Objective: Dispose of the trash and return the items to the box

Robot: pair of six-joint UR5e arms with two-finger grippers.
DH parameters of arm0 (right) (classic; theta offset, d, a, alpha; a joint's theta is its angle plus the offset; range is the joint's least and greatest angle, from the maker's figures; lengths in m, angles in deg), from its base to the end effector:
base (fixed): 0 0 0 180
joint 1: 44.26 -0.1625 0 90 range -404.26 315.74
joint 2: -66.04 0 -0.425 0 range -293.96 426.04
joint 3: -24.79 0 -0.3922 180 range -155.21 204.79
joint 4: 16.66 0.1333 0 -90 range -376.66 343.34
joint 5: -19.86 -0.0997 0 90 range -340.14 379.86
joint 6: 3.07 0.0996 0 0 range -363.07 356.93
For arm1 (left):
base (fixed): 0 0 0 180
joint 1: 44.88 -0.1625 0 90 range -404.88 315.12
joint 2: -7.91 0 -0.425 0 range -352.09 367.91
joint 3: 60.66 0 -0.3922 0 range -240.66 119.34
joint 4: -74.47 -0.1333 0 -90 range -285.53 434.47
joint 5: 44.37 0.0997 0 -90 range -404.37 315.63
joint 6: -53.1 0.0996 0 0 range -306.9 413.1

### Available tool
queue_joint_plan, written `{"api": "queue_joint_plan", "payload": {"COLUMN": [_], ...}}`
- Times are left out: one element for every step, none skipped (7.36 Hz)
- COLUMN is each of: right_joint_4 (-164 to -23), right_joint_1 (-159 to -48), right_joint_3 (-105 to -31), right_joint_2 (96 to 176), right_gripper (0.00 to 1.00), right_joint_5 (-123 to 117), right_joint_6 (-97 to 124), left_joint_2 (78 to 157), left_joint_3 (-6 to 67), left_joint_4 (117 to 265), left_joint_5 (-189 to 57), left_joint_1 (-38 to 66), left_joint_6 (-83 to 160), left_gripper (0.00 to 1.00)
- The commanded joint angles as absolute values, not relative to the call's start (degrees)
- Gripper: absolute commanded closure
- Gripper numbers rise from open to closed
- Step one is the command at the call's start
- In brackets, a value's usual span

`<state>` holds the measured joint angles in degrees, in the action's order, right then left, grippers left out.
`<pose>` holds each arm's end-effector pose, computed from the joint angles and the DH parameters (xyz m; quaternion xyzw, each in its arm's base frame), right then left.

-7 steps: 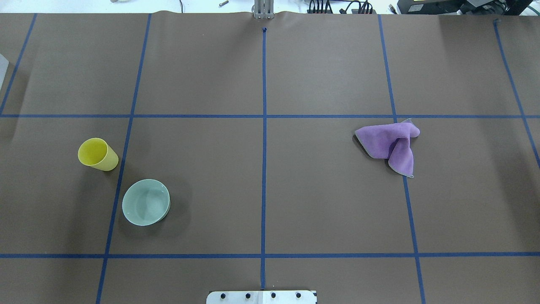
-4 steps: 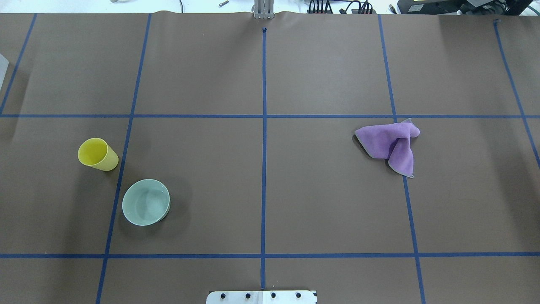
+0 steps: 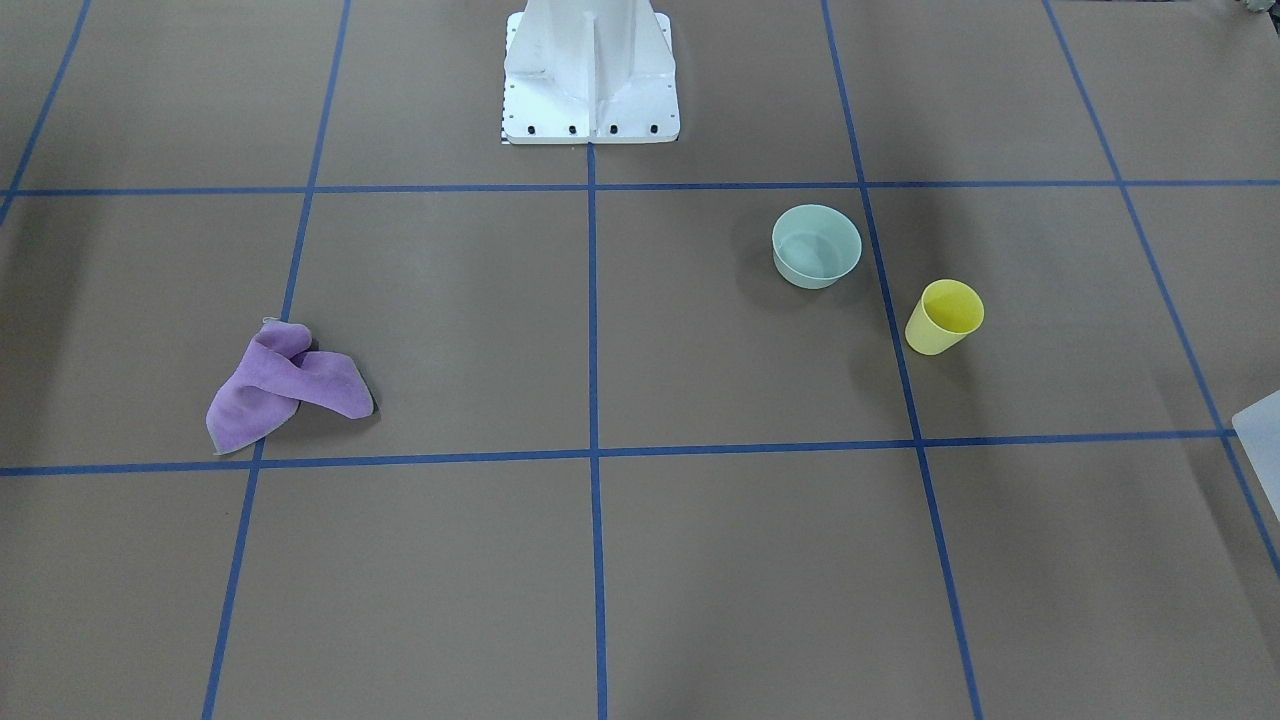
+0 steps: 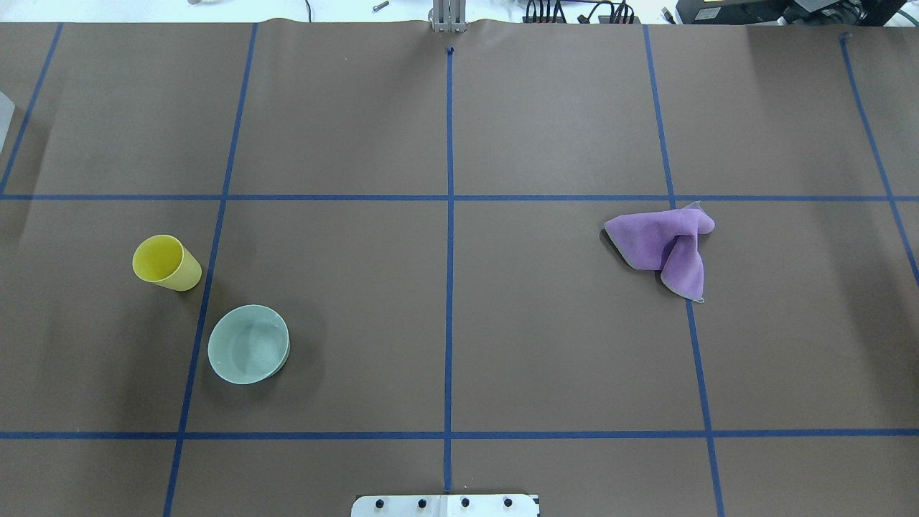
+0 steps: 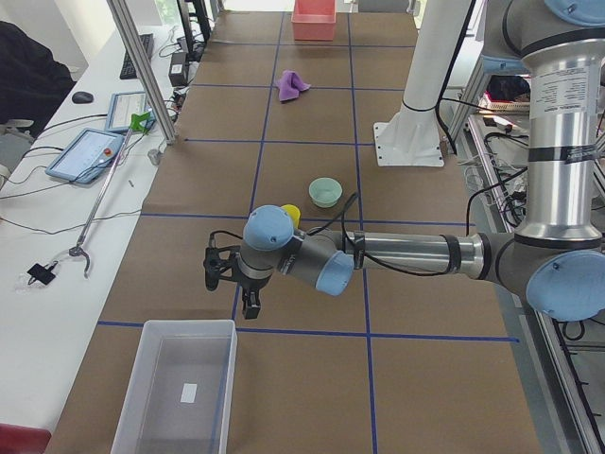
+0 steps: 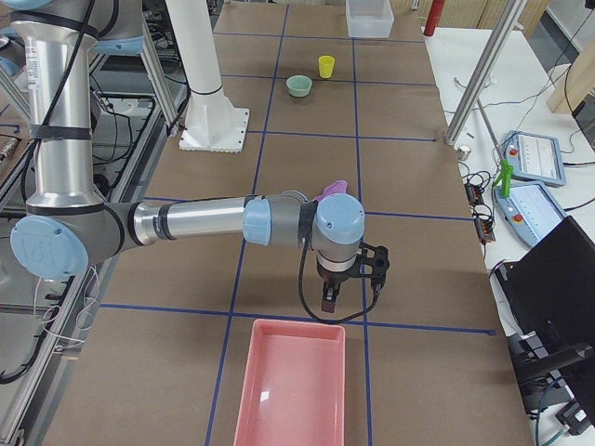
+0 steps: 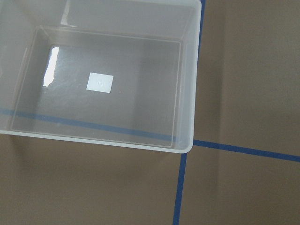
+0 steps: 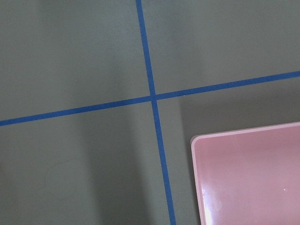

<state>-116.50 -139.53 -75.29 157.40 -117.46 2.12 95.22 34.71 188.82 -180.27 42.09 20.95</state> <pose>0.1035 -0.4684 0.5974 -0.0087 -0.4013 0.0874 0.9117 -0.0357 -0.4947 0.5851 0.0906 0.4264 -0.1369 0.8895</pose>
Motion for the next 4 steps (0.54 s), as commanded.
{"api": "queue_joint_plan", "payload": {"right_joint_4": [-116.51, -116.51, -116.51, -116.51], "right_joint_1": [-139.54, -139.54, -139.54, -139.54], "right_joint_3": [-75.40, -75.40, -75.67, -75.67], "right_joint_2": [157.36, 157.45, 157.62, 157.63], "right_gripper": [0.00, 0.00, 0.00, 0.00], "right_joint_5": [-117.42, -117.42, -117.42, -117.42], "right_joint_6": [2.03, 2.03, 2.03, 2.03], "left_joint_2": [99.04, 103.06, 105.19, 104.51], "left_joint_3": [35.05, 34.88, 35.83, 39.06], "left_joint_4": [188.64, 188.29, 188.28, 188.28], "left_joint_5": [-181.92, -181.40, -180.00, -173.29], "left_joint_1": [36.44, 31.81, 26.46, 21.10], "left_joint_6": [16.29, 9.14, 0.54, -2.68], "left_gripper": [0.01, 0.01, 0.01, 0.02]}}
